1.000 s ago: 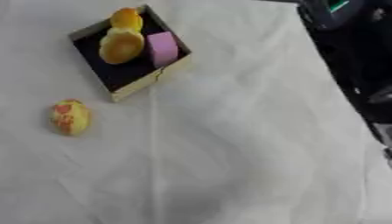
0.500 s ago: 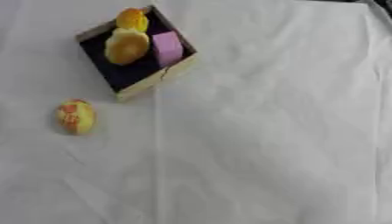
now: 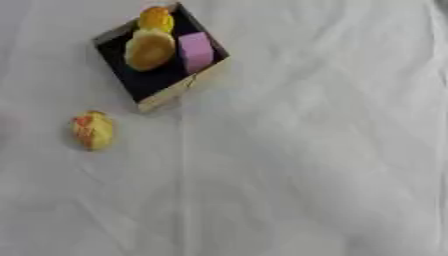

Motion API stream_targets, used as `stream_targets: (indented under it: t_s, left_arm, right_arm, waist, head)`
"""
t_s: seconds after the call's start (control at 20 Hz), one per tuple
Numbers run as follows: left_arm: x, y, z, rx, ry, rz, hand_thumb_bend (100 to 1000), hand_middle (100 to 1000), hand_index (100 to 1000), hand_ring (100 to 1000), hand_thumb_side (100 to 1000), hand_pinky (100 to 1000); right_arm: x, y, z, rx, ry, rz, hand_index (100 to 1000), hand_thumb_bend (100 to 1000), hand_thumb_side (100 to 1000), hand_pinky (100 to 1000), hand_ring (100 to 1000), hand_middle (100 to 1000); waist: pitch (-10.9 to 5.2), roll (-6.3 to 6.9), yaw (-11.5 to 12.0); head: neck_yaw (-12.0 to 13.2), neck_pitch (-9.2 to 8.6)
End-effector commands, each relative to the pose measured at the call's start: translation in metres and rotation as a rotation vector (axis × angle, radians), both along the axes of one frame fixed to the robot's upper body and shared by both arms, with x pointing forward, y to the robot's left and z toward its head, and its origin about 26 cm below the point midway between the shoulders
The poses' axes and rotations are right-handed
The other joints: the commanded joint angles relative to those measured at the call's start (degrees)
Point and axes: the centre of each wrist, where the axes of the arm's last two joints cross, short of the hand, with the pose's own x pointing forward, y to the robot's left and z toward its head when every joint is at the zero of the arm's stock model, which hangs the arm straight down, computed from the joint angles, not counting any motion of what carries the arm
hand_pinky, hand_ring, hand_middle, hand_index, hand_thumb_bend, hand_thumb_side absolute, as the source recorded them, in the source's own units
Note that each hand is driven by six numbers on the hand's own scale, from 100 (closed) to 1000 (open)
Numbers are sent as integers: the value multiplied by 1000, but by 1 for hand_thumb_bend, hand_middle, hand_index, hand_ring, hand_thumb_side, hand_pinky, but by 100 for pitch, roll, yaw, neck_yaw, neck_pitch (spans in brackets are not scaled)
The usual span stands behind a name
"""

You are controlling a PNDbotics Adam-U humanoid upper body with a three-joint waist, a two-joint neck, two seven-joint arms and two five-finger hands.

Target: Pick up objects on the table and place them in the box.

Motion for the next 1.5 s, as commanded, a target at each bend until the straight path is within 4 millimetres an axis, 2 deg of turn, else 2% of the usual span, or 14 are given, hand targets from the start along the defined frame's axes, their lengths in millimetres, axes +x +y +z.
stream_targets:
  t_s: [0.05,0.25,0.5,0.6,0.7,0.9,0.95,1.05,1.1,1.15,1.5]
  left_arm:
    - [-2,1,21,148,32,71,100,734,882,770,221,784]
    - [1,4,30,263,145,122,100,756,893,790,198,806]
    - [13,22,36,361,258,166,100,786,900,818,171,834]
    - [18,31,35,380,306,188,100,791,888,823,168,840]
    - [21,39,33,387,355,214,100,791,884,825,205,841]
    - [24,44,34,392,382,226,100,791,884,825,205,841]
    - [24,47,32,398,397,238,156,789,882,826,240,840]
    - [26,51,29,413,433,272,171,790,883,827,231,842]
    - [27,51,28,424,446,278,212,803,887,837,171,853]
    - [27,51,27,438,457,279,237,812,892,844,152,860]
    - [31,60,30,491,493,256,315,824,895,862,153,881]
  right_arm:
    - [-7,-2,10,2,-30,-12,857,100,279,977,1000,780]
    - [-7,-3,9,10,-24,-23,854,100,290,977,1000,776]
    - [-6,-3,5,15,-9,-35,852,100,303,976,1000,771]
    - [-6,-4,4,16,-2,-40,852,100,312,977,1000,770]
    - [-5,-4,3,17,5,-44,851,100,328,978,1000,769]
    - [-5,-4,3,18,10,-47,851,100,328,978,1000,769]
    - [-5,-4,1,20,17,-49,849,100,375,979,998,762]
    - [-4,-3,-1,22,29,-51,848,100,384,979,998,761]
    - [-3,-3,-2,24,34,-52,847,100,391,980,997,759]
    - [-3,-3,-2,25,39,-55,846,100,396,981,997,758]
    - [-2,-5,-8,44,72,-76,840,100,424,985,995,752]
  waist:
    - [-191,107,-5]
    - [-214,116,-12]
    - [-239,123,-38]
    - [-246,128,-44]
    - [-251,134,-47]
    - [-253,136,-47]
    - [-248,138,-41]
    - [-246,138,-52]
    - [-244,139,-55]
    - [-244,141,-57]
    - [-249,156,-46]
  head:
    - [38,0]
    - [17,8]
    - [-22,18]
    - [-29,16]
    - [-26,9]
    - [-25,8]
    - [-18,2]
    - [13,-1]
    - [22,-1]
    - [31,0]
    - [84,5]
